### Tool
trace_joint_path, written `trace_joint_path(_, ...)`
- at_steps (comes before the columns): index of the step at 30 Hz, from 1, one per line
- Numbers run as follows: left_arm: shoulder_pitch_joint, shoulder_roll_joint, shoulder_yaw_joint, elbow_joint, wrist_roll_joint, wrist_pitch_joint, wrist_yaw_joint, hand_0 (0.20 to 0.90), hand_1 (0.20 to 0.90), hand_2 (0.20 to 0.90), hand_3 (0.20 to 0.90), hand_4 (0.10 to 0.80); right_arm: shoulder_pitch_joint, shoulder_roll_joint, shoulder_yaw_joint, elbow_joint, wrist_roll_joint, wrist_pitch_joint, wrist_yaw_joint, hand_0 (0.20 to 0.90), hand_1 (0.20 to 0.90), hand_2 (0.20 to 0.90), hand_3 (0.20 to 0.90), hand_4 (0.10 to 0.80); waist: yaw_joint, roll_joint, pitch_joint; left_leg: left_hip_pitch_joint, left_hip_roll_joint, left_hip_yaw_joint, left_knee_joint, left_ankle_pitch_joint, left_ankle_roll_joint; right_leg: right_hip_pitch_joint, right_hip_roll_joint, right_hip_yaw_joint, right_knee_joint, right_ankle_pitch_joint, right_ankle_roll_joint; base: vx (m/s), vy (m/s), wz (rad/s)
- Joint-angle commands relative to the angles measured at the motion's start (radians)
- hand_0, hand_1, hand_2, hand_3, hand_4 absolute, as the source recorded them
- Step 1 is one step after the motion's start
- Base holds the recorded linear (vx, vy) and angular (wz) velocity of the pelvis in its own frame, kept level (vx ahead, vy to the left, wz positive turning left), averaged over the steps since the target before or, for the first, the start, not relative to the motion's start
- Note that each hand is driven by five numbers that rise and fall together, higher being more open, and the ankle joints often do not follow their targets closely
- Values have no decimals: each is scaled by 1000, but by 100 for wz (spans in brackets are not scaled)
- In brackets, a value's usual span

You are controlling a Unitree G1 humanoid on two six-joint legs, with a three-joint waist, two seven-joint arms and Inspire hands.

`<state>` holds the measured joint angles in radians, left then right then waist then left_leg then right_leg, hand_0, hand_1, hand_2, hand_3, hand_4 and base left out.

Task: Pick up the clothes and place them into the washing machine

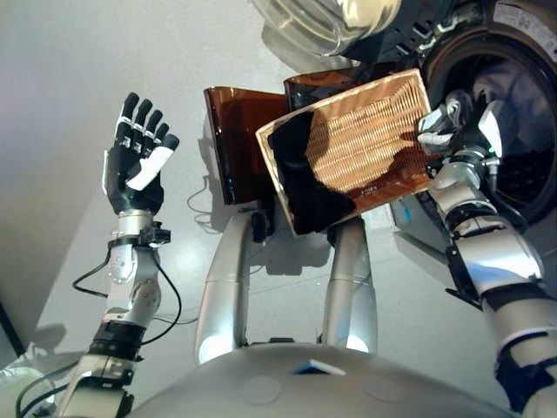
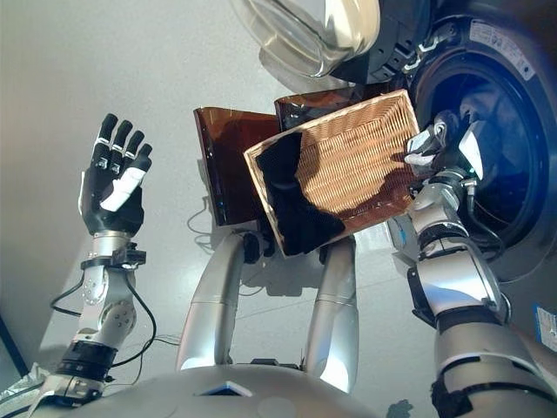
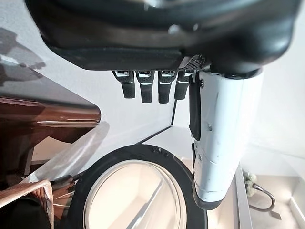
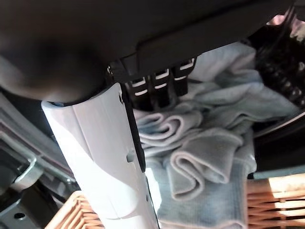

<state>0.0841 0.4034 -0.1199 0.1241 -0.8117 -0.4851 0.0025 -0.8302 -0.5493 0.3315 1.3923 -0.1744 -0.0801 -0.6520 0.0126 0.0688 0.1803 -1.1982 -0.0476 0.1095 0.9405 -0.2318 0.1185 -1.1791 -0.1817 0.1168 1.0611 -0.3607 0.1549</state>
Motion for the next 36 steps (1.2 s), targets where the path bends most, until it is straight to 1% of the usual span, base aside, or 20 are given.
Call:
trace_joint_path(1,-15,13,134,-73,33,-106,-3,900,900,900,900,800,-67,-72,33,11,-17,-26,-39,900,900,900,900,800,12,-28,-8,51,3,-30,36,-117,-46,-28,35,-34,-39,116,-135,0,0,0)
trace_joint_path(8,-25,18,157,-85,34,-113,16,900,900,900,900,800,-81,-69,58,47,-14,-22,4,900,900,900,900,800,18,-31,6,23,9,-44,54,-116,-55,-51,37,-38,-12,97,-148,-12,-36,4)
trace_joint_path(13,-14,26,162,-89,24,-94,5,900,900,900,900,800,-86,-46,71,67,8,-25,49,900,900,900,900,800,20,-26,11,3,14,-44,74,-116,-53,-72,44,-37,9,95,-154,-6,-13,1)
trace_joint_path(18,-13,32,166,-106,19,-91,3,900,900,900,900,800,-77,-29,63,78,12,-25,54,900,900,900,900,800,22,-21,10,-12,13,-43,94,-123,-50,-90,46,-35,31,88,-158,-11,-11,-6)
trace_joint_path(23,-17,48,162,-130,13,-88,-4,900,900,900,900,800,-89,-28,78,117,-24,4,67,900,900,900,900,800,31,-9,17,-43,13,-37,124,-130,-45,-123,42,-29,67,80,-160,-33,-8,0)
trace_joint_path(24,-13,61,164,-156,13,-87,-7,900,900,900,900,800,-101,-36,101,143,-70,33,73,694,694,694,694,653,37,-3,22,-56,10,-35,137,-131,-44,-139,43,-25,80,80,-161,-35,-11,3)
trace_joint_path(25,-12,61,165,-157,13,-86,-7,900,900,900,900,800,-102,-36,102,144,-71,33,73,669,669,669,669,635,37,-3,21,-58,11,-35,138,-131,-44,-140,43,-25,81,79,-161,-37,-8,6)
trace_joint_path(26,-7,66,164,-168,10,-84,-11,900,900,900,900,800,-110,-42,109,149,-88,42,76,582,582,582,582,573,40,0,22,-66,10,-36,147,-132,-43,-150,41,-23,90,78,-161,-35,1,6)
trace_joint_path(27,2,73,174,-177,8,-83,-15,900,900,900,900,800,-112,-53,118,160,-113,53,86,354,354,354,354,410,44,4,26,-83,9,-34,161,-131,-43,-168,40,-20,106,77,-162,-35,1,4)
trace_joint_path(28,2,73,174,-177,8,-83,-15,900,900,900,900,800,-113,-53,118,160,-113,53,86,266,266,266,266,347,44,4,26,-84,9,-34,161,-132,-43,-169,39,-20,107,77,-162,-50,-7,4)
trace_joint_path(29,2,76,186,-178,7,-82,-15,900,900,900,900,800,-115,-60,130,160,-136,60,96,200,200,200,200,300,43,5,31,-95,9,-35,171,-131,-44,-182,41,-17,119,76,-164,0,0,0)
trace_joint_path(36,9,69,214,-189,17,-75,7,900,900,900,900,800,-134,-60,163,150,-186,75,87,200,200,200,200,300,36,4,45,-117,14,-30,189,-129,-46,-206,47,-15,143,73,-169,-19,-7,0)
